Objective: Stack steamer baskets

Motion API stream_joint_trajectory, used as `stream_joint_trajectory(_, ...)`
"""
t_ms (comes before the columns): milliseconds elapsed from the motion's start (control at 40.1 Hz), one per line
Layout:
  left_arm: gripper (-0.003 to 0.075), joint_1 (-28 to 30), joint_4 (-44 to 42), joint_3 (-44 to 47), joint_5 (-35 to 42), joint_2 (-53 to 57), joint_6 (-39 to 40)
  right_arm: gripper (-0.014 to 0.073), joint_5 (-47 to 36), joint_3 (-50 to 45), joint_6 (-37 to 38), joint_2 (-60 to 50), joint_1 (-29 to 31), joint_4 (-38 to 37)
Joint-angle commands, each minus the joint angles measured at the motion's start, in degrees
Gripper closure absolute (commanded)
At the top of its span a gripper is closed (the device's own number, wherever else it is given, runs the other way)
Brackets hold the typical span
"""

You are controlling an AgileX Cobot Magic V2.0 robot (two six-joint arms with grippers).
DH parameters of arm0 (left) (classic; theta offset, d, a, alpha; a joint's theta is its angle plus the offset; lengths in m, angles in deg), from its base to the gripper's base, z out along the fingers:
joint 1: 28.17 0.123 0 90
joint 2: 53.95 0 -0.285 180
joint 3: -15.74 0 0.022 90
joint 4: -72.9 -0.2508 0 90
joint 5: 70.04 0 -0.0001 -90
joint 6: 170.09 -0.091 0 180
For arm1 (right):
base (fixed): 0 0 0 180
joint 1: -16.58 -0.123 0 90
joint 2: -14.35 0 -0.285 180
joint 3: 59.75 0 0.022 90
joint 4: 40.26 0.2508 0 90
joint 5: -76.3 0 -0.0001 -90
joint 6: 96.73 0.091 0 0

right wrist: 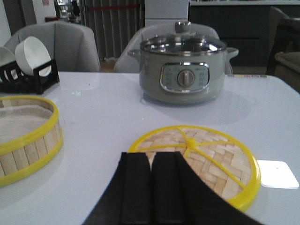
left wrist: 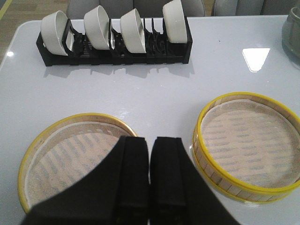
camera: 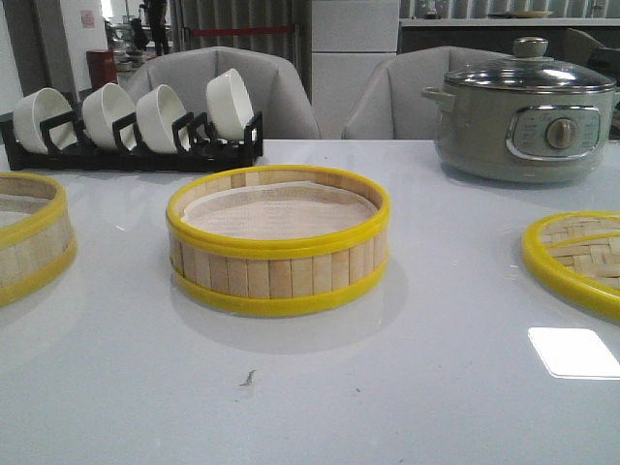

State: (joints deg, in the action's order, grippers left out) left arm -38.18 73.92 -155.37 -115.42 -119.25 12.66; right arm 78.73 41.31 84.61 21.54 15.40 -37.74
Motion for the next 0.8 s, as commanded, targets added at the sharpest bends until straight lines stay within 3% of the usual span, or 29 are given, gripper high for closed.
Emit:
stream_joint_trajectory(0, 0.0635, -0.31, 0.28, -2.12, 4.30, 0.47, 0.20, 0.0541, -9.01, 0.87, 0.28, -1.19, -0.01, 0.26)
stream_joint_trajectory(125, 0.0635, -0.31, 0.28, -2.12, 4.30, 0.47, 0.20, 0.0541, -7.43, 2.98, 6.72, -1.19, -0.07, 3.57)
stream_joint_trajectory(275, 0.0635, -0.31, 0.28, -2.12, 4.30, 0.47, 0.20, 0.0541, 3.07, 11.29, 10.18, 1.15, -0.07, 4.58)
stream_joint_trajectory(549, 0.0635, -0.31, 0.28, -2.12, 4.03, 0.47, 0.20, 0.0541, 18.66, 36.13, 10.02, 24.72, -0.07, 4.53)
stream_joint_trajectory(774, 0.0635, -0.31, 0.28, -2.12, 3.25, 0.47, 0.20, 0.0541, 27.49, 45.00, 10.00, 37.42, -0.07, 4.35)
